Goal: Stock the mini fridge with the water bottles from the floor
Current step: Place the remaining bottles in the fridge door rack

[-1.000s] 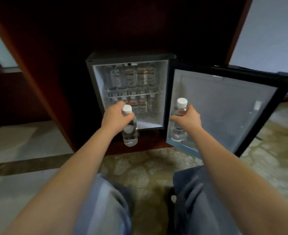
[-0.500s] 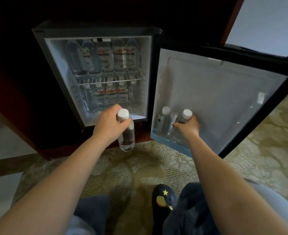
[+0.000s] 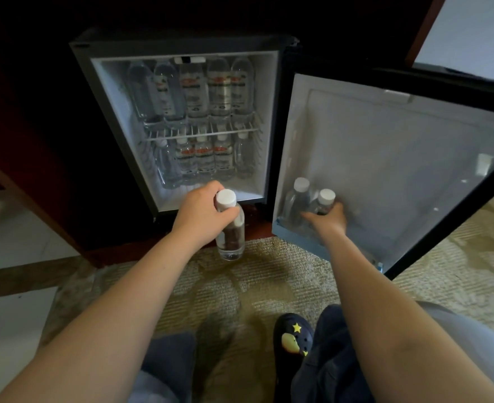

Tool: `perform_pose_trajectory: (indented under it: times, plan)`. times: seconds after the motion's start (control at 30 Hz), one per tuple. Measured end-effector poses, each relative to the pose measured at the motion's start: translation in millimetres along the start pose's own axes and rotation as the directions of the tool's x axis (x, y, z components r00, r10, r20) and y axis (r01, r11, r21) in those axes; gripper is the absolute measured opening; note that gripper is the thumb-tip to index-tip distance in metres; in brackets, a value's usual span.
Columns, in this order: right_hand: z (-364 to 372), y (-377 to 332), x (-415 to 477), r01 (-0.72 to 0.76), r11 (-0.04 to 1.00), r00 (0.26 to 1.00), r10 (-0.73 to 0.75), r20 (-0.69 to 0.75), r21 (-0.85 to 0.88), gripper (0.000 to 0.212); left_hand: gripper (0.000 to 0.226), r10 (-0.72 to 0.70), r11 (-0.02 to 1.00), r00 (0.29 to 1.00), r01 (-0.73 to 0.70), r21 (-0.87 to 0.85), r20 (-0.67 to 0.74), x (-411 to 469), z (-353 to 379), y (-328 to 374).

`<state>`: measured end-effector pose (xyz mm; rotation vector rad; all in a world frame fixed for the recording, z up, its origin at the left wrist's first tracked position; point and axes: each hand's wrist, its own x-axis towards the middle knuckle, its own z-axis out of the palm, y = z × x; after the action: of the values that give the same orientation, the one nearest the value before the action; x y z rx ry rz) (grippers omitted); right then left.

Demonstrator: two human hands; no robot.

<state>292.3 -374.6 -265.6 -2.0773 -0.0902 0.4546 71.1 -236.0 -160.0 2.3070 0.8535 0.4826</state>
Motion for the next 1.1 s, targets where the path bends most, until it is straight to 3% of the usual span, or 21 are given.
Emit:
perform_pose_trajectory:
  times: [0.23,0.3,0.37,0.4,0.47,0.5,0.53,0.6,0.63,0.67,0.8,0.9,0.97,1.1]
  plan:
    - [-16,-11,-15,-0.082,0.996,0.995,0.079,0.063,0.041,0.092,0.022,0.024,1.0,0.999,-0.023,-0.008,0.023,-3,-1,7]
    - [-23,-13,-29,0.026,0.999,0.993,-0.031,-0.111,-0.044,0.074,0.021,0.028,0.999,0.999,-0.028,-0.024,0.036,-4,-3,9]
    - [-27,-18,-52,0.161,0.976,0.928,-0.199,-0.316,-0.144,0.049,0.02,0.049,0.998,0.997,-0.047,-0.041,0.059,-6,-7,14]
    - [-28,-22,-64,0.227,0.963,0.902,-0.264,-0.341,-0.146,0.039,0.02,0.066,0.997,0.995,-0.062,-0.049,0.075,-7,-9,17]
    - [-26,-31,-86,0.263,0.964,0.953,-0.255,-0.162,0.029,0.027,0.02,0.104,0.993,0.988,-0.097,-0.064,0.11,-9,-13,23]
    - [-24,-35,-98,0.222,0.967,0.972,-0.229,0.045,0.126,0.03,0.021,0.12,0.991,0.985,-0.111,-0.072,0.125,-10,-14,25]
    - [-22,-38,-109,0.183,0.968,0.935,-0.226,0.272,0.174,0.041,0.022,0.133,0.989,0.982,-0.123,-0.083,0.137,-11,-15,28]
    - [-20,-38,-129,0.202,0.97,0.754,-0.244,0.61,0.138,0.068,0.022,0.166,0.983,0.972,-0.151,-0.1,0.164,-15,-14,34]
    - [-18,-37,-138,0.233,0.964,0.677,-0.257,0.69,0.131,0.073,0.021,0.189,0.979,0.965,-0.171,-0.107,0.183,-17,-13,38]
    - [-15,-34,-144,0.255,0.957,0.646,-0.277,0.712,0.142,0.071,0.02,0.212,0.975,0.956,-0.191,-0.117,0.205,-19,-12,42]
    - [-14,-26,-147,0.288,0.932,0.728,-0.363,0.582,0.221,0.053,0.021,0.262,0.962,0.926,-0.229,-0.146,0.272,-28,-1,50]
    - [-19,-19,-139,0.305,0.941,0.764,-0.335,0.552,0.149,0.054,0.023,0.247,0.968,0.923,-0.218,-0.127,0.296,-29,10,51]
    - [-22,-11,-128,0.276,0.954,0.842,-0.3,0.448,0.121,0.053,0.033,0.193,0.977,0.932,-0.153,-0.149,0.307,-27,15,55]
    - [-36,4,-103,0.12,0.962,0.977,-0.158,0.141,0.247,0.05,0.053,0.086,0.987,0.922,-0.026,-0.161,0.377,-23,21,58]
